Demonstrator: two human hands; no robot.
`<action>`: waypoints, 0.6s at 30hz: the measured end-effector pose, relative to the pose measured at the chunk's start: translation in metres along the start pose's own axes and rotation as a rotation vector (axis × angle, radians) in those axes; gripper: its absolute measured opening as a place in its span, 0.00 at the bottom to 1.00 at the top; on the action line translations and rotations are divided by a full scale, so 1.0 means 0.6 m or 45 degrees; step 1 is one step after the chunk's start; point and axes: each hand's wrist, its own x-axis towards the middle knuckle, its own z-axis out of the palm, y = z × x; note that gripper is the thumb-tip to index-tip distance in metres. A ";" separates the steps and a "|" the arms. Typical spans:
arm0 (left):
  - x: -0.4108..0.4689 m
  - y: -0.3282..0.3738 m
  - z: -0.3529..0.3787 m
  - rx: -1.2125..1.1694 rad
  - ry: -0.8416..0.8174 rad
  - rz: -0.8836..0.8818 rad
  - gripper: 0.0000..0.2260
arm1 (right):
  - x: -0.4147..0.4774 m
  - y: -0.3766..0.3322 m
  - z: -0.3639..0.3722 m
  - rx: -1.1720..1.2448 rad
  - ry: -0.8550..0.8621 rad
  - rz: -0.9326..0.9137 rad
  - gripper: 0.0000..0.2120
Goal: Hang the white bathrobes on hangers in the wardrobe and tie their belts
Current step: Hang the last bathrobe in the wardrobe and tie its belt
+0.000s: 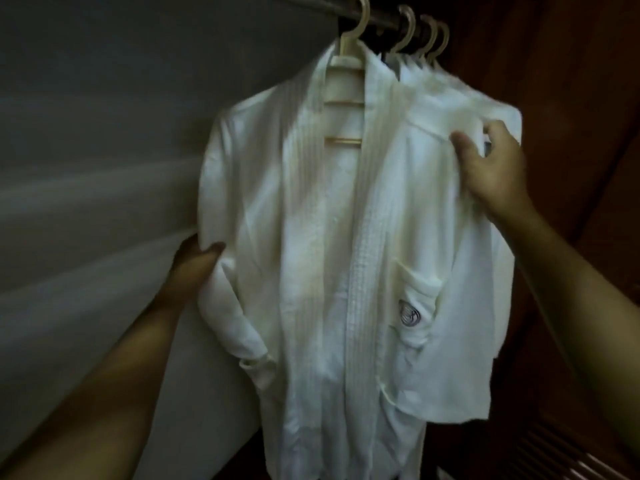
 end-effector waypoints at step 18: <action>-0.197 -0.330 0.116 0.008 -0.007 -0.878 0.40 | -0.404 0.263 0.038 -0.186 -0.563 1.043 0.39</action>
